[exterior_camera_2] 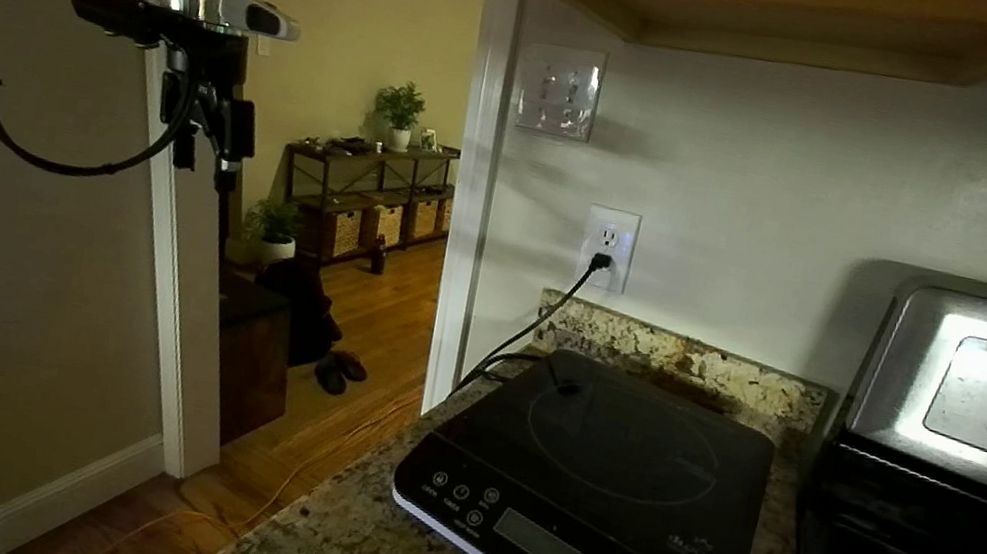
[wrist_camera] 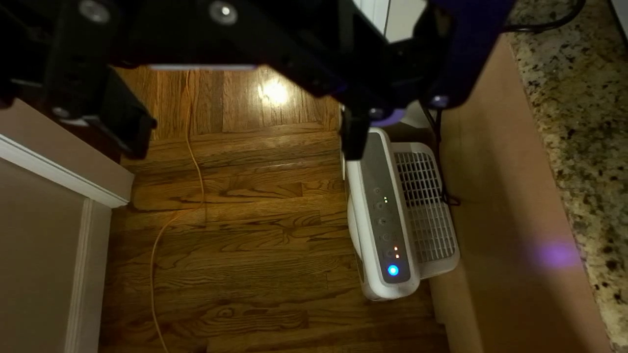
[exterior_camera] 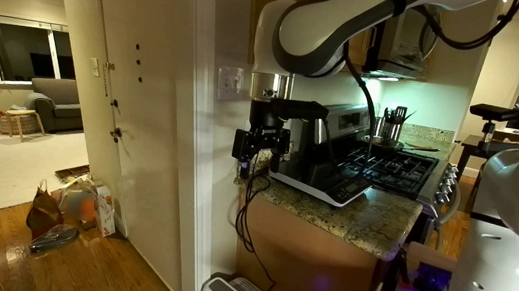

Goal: Turn on the left light switch

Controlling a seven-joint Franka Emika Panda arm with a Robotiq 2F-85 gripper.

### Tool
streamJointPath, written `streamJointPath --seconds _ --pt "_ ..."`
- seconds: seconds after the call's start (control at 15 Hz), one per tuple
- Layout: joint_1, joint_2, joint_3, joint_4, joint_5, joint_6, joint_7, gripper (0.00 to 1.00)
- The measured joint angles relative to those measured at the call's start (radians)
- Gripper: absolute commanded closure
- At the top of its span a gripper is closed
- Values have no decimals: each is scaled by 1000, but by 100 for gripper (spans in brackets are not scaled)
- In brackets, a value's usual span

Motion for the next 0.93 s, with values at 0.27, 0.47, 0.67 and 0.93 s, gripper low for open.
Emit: streamJointPath --seconds 0.27,0.47,0.67,0.93 --pt "-17 3 -15 25 -42 35 6 0" --pt "-35 7 -30 60 -81 94 27 0" --pt "-58 9 -40 84 -118 195 65 0" --pt "-98 36 -42 106 -195 357 186 0"
